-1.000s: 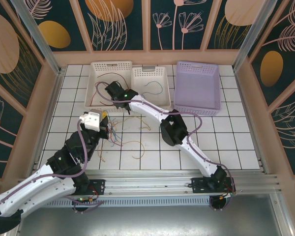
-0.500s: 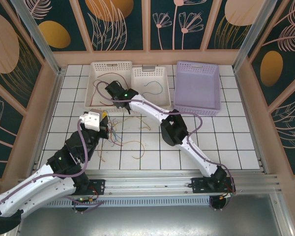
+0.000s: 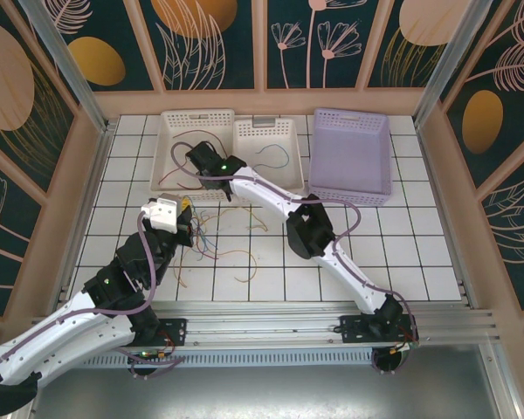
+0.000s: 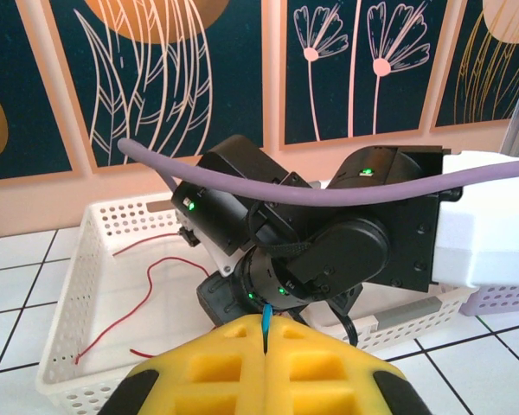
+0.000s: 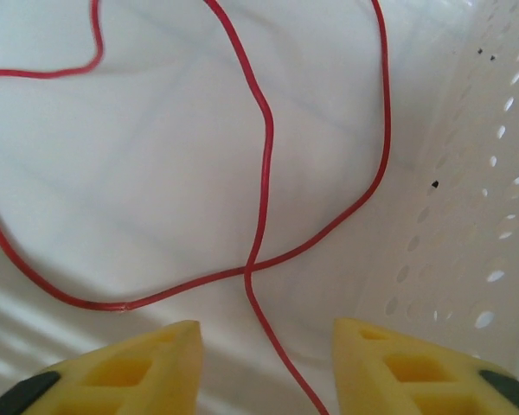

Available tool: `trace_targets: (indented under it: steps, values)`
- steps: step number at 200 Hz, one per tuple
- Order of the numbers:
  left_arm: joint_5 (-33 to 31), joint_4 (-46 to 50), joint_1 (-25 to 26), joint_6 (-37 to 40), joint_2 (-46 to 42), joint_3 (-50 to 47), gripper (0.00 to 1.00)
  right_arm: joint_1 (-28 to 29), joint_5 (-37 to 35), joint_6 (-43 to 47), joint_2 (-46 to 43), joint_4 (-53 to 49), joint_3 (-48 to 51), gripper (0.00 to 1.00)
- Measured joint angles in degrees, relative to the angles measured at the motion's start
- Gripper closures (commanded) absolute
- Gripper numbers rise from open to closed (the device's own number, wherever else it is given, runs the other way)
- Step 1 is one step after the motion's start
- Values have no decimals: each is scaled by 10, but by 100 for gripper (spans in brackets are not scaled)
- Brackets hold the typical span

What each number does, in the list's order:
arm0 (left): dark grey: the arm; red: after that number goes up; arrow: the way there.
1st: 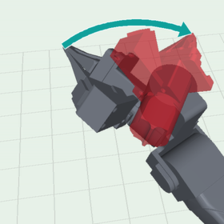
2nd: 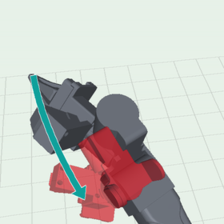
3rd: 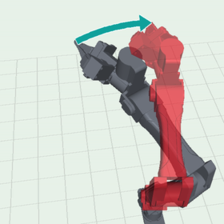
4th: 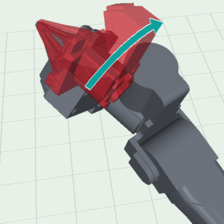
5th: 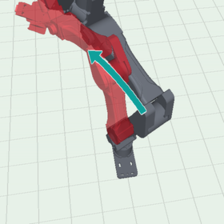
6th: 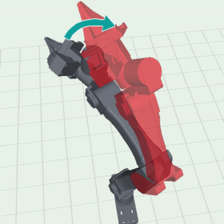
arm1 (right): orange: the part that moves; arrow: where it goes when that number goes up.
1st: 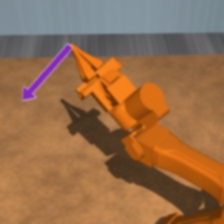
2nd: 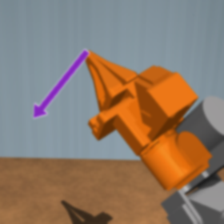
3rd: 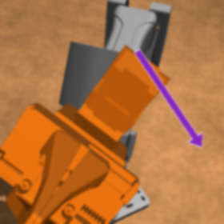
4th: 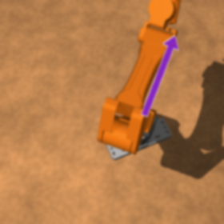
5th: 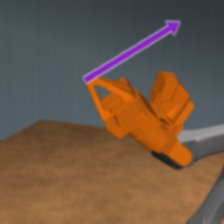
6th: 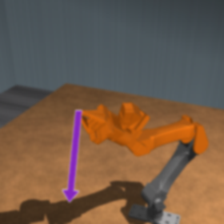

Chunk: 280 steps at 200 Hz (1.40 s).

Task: Untangle the cables

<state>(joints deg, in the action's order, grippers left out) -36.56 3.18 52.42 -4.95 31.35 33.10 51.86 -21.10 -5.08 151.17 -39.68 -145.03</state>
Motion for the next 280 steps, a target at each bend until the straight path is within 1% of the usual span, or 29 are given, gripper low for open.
trace_targets:
  steps: [25, 60, 78, 128, 149, 171, 191, 195, 199, 207, 239, 280]
  values:
    - [0, 0, 0, 0, 0, 0, 100, 0, 11, 1, -24, -2, 0, 44]
    - [0, 0, 0, 0, 0, 0, 100, 0, 33, -1, -66, -1, -12, 38]
    - [0, 0, 0, 0, 0, 0, 100, 0, 42, -1, -84, 0, -19, 36]
    - [0, 0, 0, 0, 0, 0, 100, -1, 63, -15, -122, -12, -20, 35]
    - [0, 0, 0, 0, 0, 0, 100, -1, 70, -23, -156, -18, 0, 32]
    - [1, 0, 0, 0, 2, 0, 100, -1, 75, -29, -219, -17, 57, 30]
    - [4, 0, 0, 0, 6, 0, 100, -1, 72, -30, -299, 0, 149, 25]
    - [5, 0, 0, 0, 7, 0, 100, 0, 71, -30, -317, 5, 172, 23]
    - [6, 0, 0, 0, 9, 0, 100, 0, 70, -31, -334, 11, 193, 19]
    - [10, 0, 0, 0, 13, 0, 100, 0, 65, -31, -369, 23, 237, 14]
    - [32, 1, 0, 0, 60, 9, 100, 0, 42, -42, -500, 70, 391, 1]
    - [79, 0, 0, -11, 144, 60, 100, 0, 24, -54, -652, 120, 568, 1]
